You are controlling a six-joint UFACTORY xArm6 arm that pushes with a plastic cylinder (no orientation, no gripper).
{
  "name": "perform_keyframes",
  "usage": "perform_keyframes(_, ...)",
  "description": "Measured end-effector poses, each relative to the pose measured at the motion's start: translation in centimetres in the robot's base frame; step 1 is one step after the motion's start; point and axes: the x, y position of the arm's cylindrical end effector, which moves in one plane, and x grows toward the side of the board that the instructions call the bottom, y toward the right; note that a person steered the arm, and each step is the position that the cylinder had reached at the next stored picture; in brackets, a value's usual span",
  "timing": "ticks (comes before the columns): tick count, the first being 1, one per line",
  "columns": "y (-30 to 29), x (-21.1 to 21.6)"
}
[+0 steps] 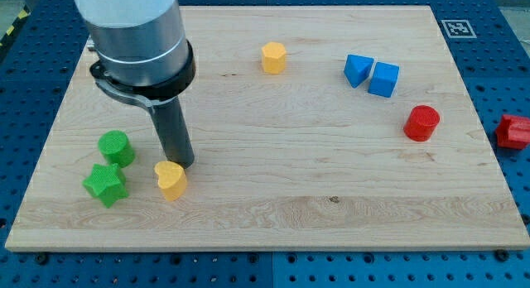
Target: Push the yellow hexagon towards the center left
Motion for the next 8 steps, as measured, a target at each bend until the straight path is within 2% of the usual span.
perform_keyframes(1, 0.1, 0.0)
perform_keyframes(2, 3.0, -0.3)
perform_keyframes(4, 4.3, -0.7)
perform_keyframes(6, 8.1, -0.8)
perform_keyframes(7, 10.6, -1.5)
perform_keyframes(8, 12.6, -4.4)
